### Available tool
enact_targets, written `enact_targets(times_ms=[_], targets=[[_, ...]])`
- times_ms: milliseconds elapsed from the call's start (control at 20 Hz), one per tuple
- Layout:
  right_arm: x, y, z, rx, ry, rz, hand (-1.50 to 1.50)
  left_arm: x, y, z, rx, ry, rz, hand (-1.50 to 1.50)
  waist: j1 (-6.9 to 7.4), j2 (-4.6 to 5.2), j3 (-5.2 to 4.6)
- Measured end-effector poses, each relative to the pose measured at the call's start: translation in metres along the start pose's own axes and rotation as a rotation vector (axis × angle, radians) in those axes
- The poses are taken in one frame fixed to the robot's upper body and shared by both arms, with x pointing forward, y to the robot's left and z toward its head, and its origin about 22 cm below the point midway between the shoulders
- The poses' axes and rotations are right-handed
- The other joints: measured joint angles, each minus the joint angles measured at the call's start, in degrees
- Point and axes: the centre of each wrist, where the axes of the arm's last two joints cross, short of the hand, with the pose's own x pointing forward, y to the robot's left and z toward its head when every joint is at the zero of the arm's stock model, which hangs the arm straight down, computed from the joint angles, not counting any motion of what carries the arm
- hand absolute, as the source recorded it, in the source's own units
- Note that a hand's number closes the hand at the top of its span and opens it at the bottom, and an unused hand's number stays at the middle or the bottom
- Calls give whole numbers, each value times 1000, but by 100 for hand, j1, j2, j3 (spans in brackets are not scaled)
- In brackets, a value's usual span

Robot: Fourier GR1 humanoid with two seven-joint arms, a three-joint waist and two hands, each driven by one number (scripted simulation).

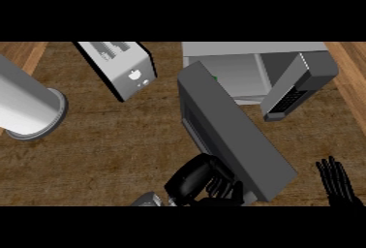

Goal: Pick up the milk, place it into the microwave and close the microwave

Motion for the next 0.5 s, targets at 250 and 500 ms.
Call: enact_targets(times_ms=[250,500], targets=[[18,10,-14,62,-64,-53,-150,-5,-15,-15,6,46,18,150,-202,16,-9],[38,17,-30,117,-119,-97,-150,-8,-14,-29,75,76,46,150,-433,56,-16]])
